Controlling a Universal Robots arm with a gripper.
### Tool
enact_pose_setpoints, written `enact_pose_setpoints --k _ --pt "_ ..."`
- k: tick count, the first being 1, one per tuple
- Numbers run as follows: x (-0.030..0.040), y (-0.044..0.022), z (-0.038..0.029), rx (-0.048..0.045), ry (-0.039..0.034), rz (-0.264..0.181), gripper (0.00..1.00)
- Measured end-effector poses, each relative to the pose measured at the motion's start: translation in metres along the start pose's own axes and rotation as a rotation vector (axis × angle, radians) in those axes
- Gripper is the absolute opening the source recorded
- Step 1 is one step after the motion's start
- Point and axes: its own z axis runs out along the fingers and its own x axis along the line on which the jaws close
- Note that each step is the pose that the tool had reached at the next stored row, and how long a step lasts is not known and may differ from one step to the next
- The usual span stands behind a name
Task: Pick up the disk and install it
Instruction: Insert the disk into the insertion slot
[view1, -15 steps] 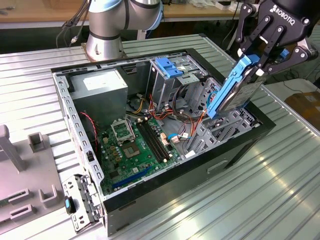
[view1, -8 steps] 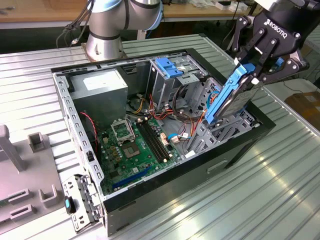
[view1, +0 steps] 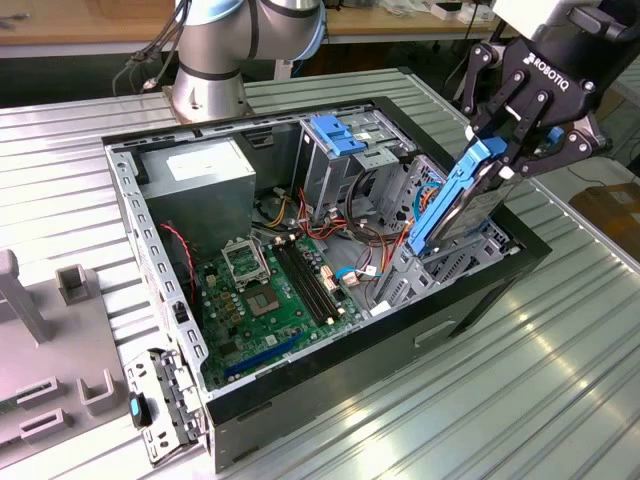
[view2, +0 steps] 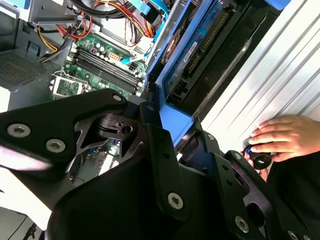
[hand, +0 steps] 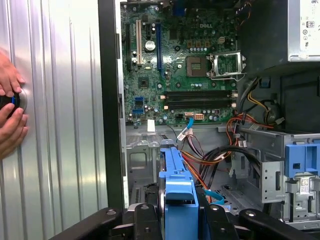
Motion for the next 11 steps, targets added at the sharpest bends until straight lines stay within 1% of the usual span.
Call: enact_pose_setpoints --k 3,7,9,11 --pt "0.0002 0.0001 0.002 -0.0009 -0.0011 0.0 0.37" --pt "0.0008 -0.0006 0.0102 -0.0053 -0.0019 0.0 0.37" --pt "0.001 -0.0011 0.013 -0.0067 -0.0019 0.001 0.37" --pt "0.0015 -0.002 0.0189 -0.0097 -0.0018 0.001 0.37"
